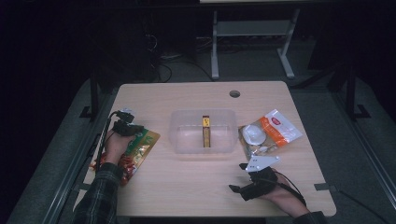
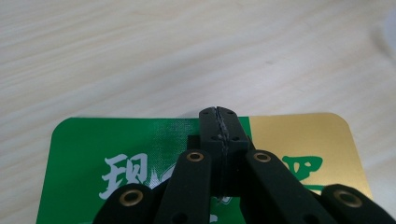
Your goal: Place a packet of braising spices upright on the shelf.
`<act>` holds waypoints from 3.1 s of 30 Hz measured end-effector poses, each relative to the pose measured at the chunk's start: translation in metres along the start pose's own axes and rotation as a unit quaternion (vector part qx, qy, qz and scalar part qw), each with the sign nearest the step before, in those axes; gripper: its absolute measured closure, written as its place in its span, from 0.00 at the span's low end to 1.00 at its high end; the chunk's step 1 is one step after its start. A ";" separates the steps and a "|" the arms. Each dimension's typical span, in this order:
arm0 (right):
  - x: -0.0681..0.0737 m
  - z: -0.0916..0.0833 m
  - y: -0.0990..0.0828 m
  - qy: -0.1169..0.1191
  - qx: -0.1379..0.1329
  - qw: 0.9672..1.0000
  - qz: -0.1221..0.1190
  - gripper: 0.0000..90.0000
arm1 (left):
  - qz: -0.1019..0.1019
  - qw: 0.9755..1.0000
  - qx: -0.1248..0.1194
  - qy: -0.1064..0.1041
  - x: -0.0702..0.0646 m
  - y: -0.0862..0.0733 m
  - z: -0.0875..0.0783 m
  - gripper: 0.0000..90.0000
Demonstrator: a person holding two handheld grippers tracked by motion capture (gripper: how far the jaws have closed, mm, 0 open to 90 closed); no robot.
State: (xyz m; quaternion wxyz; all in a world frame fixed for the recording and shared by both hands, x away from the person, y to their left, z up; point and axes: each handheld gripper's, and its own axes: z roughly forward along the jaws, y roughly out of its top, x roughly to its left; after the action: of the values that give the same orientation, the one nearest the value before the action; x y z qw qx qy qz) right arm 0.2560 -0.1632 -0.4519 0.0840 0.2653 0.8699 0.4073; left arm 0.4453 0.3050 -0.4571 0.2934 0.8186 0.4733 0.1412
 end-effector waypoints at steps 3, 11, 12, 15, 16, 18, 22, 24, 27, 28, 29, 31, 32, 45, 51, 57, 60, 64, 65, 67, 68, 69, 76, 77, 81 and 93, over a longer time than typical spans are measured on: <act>0.001 0.000 0.000 0.000 0.002 1.000 0.001 0.16 | 0.012 1.000 0.005 -0.012 -0.011 0.000 0.000 1.00; 0.001 -0.001 0.000 0.000 0.000 1.000 0.000 0.16 | 0.037 0.998 0.004 -0.041 -0.038 -0.011 -0.007 1.00; 0.001 -0.001 0.000 -0.001 0.000 1.000 -0.004 0.16 | 0.041 0.998 0.006 -0.044 -0.042 -0.013 -0.008 1.00; 0.002 -0.001 0.000 -0.001 0.000 1.000 -0.006 0.16 | 0.055 0.997 0.010 -0.048 -0.051 -0.018 -0.012 1.00; 0.002 -0.001 0.000 -0.001 0.000 1.000 -0.006 0.16 | 0.059 0.997 0.011 -0.050 -0.054 -0.020 -0.014 1.00; 0.002 -0.001 0.001 -0.001 0.000 1.000 -0.007 0.16 | 0.074 0.996 0.010 -0.053 -0.062 -0.025 -0.017 1.00; 0.003 -0.001 0.001 -0.003 0.001 1.000 -0.011 0.16 | 0.091 0.993 0.007 -0.073 -0.074 -0.035 -0.024 1.00; 0.004 -0.001 0.001 -0.002 0.001 1.000 -0.011 0.16 | 0.094 0.992 0.007 -0.081 -0.078 -0.040 -0.027 1.00; 0.004 -0.001 0.001 -0.003 0.001 1.000 -0.012 0.16 | 0.106 0.990 0.005 -0.096 -0.089 -0.050 -0.034 1.00; 0.004 -0.001 0.001 -0.003 0.001 1.000 -0.012 0.16 | 0.106 0.990 0.005 -0.096 -0.089 -0.050 -0.034 1.00; 0.004 -0.001 0.001 -0.003 0.001 1.000 -0.012 0.16 | 0.111 0.989 0.006 -0.098 -0.092 -0.053 -0.036 1.00; 0.004 -0.001 0.001 -0.004 0.002 1.000 -0.012 0.16 | 0.118 0.987 0.005 -0.108 -0.098 -0.058 -0.039 1.00; 0.004 -0.001 0.001 -0.004 0.003 1.000 -0.009 0.16 | 0.117 0.987 0.004 -0.112 -0.100 -0.061 -0.041 1.00; 0.004 -0.001 0.002 -0.007 0.005 1.000 -0.013 0.16 | 0.156 0.975 0.006 -0.156 -0.132 -0.075 -0.050 1.00; 0.003 -0.001 0.002 -0.007 0.003 1.000 -0.010 0.16 | 0.173 0.969 0.008 -0.177 -0.149 -0.073 -0.046 1.00; 0.003 -0.001 0.002 -0.008 0.003 1.000 -0.010 0.16 | 0.176 0.964 0.005 -0.202 -0.172 -0.069 -0.040 1.00; 0.003 -0.002 0.002 -0.009 0.003 1.000 -0.011 0.16 | 0.187 0.959 0.008 -0.213 -0.183 -0.067 -0.037 1.00; 0.002 -0.002 0.002 -0.010 0.003 1.000 -0.010 0.16 | 0.202 0.955 0.009 -0.218 -0.199 -0.062 -0.032 1.00; 0.002 -0.002 0.002 -0.010 0.002 1.000 -0.009 0.16 | 0.200 0.955 0.006 -0.220 -0.204 -0.061 -0.031 1.00; 0.002 -0.003 0.002 -0.012 0.002 1.000 -0.009 0.16 | 0.201 0.953 0.006 -0.226 -0.211 -0.059 -0.028 1.00; 0.002 -0.003 0.002 -0.012 0.002 1.000 -0.009 0.16 | 0.204 0.952 0.004 -0.229 -0.215 -0.058 -0.026 1.00; 0.002 -0.003 0.002 -0.012 0.000 1.000 -0.009 0.16 | 0.206 0.951 0.003 -0.232 -0.219 -0.057 -0.025 1.00; 0.000 -0.006 0.002 -0.015 -0.003 1.000 -0.012 0.16 | 0.218 0.944 0.000 -0.249 -0.242 -0.049 -0.015 1.00; 0.000 -0.007 0.001 -0.016 -0.004 1.000 -0.012 0.16 | 0.219 0.942 0.001 -0.253 -0.245 -0.047 -0.013 1.00; 0.000 -0.008 0.001 -0.017 -0.002 1.000 -0.010 0.16 | 0.224 0.937 -0.004 -0.267 -0.260 -0.042 -0.006 1.00; -0.001 -0.010 0.000 -0.019 -0.003 1.000 -0.012 0.16 | 0.221 0.946 -0.023 -0.238 -0.238 -0.038 -0.026 1.00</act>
State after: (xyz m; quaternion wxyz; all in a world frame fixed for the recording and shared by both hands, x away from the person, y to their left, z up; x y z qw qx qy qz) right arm 0.2533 -0.1706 -0.4456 0.1057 0.2621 0.8701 0.4037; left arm 0.2839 0.1243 -0.4482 0.3774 0.9054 0.1940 0.0146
